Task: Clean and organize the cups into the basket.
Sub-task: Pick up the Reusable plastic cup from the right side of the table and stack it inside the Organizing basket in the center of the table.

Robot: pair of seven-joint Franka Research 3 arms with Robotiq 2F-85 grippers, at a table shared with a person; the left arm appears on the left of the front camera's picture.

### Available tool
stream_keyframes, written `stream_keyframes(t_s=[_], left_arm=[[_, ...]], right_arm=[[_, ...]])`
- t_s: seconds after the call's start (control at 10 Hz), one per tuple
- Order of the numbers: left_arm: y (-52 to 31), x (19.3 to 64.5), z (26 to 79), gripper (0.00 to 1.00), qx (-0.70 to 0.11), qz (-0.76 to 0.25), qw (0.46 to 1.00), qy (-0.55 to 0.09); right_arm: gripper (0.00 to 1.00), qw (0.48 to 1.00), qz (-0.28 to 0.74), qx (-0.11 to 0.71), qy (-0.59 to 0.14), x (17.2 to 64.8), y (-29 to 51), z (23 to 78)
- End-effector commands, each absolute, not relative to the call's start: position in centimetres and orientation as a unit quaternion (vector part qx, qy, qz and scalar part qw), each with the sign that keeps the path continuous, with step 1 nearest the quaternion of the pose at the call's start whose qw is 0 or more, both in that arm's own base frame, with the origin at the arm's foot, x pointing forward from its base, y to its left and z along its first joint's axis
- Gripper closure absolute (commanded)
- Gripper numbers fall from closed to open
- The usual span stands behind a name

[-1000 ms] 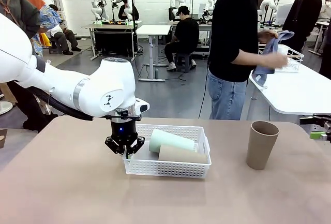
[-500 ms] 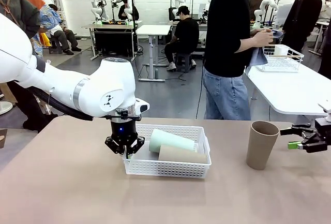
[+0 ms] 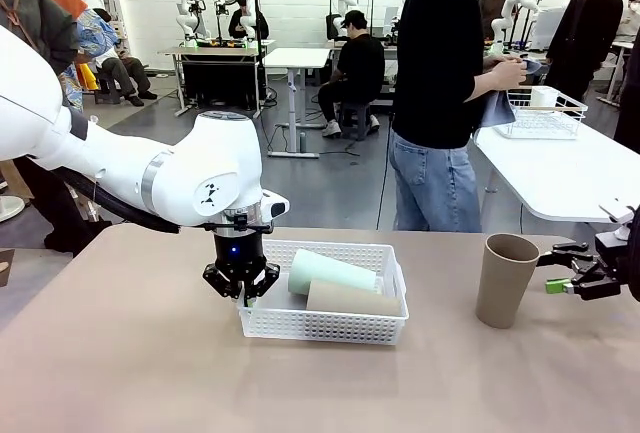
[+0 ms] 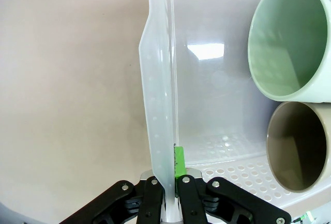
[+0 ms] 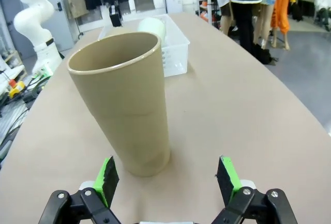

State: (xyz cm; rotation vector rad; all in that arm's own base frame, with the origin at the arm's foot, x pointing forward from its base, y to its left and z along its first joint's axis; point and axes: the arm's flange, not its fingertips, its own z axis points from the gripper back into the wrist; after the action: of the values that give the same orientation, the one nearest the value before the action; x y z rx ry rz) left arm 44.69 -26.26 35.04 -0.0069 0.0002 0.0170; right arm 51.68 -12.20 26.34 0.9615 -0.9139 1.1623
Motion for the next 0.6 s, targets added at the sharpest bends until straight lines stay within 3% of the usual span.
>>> stream_keyframes(t_s=[0.0, 0.5], left_arm=[[-26.2, 44.6, 35.1, 1.00, -0.004, 0.010, 1.000, 0.000], [-26.2, 44.6, 35.1, 1.00, -0.004, 0.010, 1.000, 0.000]], right_arm=[[0.00, 0.602, 0.553, 0.439, -0.374, 51.7, -12.0, 26.2], [0.00, 0.585, 0.574, 0.442, -0.364, 51.4, -10.0, 25.9]])
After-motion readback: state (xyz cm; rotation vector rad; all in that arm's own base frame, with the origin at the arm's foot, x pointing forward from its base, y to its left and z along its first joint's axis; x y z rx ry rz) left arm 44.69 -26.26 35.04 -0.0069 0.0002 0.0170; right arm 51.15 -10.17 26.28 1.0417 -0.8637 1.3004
